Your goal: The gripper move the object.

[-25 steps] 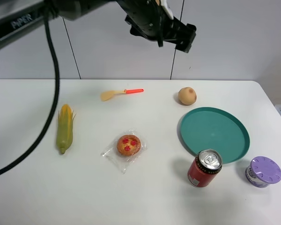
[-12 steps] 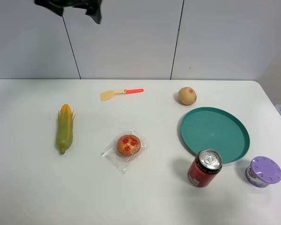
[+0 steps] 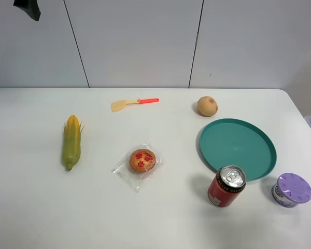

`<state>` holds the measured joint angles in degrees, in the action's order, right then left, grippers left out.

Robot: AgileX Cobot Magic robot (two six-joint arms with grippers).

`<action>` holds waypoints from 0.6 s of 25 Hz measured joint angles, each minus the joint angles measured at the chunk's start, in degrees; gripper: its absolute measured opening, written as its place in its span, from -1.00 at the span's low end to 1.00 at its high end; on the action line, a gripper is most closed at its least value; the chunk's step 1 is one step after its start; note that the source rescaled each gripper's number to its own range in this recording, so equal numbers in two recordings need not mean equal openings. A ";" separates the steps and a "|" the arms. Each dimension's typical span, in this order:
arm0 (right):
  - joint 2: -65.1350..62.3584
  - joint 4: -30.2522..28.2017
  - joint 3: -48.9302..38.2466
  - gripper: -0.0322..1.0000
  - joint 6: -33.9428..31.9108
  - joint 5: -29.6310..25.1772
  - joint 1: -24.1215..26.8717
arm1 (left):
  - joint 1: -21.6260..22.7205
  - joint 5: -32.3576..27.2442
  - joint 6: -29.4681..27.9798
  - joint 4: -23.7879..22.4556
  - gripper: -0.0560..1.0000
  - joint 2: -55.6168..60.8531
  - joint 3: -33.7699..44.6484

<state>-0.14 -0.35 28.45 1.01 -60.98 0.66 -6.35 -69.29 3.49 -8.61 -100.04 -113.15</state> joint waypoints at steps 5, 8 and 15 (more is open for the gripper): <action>0.00 0.00 0.00 1.00 0.00 0.00 0.00 | 4.38 2.52 1.37 0.84 0.98 10.03 16.53; 0.00 0.00 0.00 1.00 0.00 0.00 0.00 | 7.25 5.66 1.69 2.28 0.98 18.71 27.00; 0.00 0.00 0.00 1.00 0.00 0.00 0.00 | 11.54 9.82 1.85 4.78 0.98 42.84 49.93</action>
<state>-0.14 -0.35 28.45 1.01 -60.98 0.66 5.19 -59.47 5.34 -3.83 -57.20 -63.22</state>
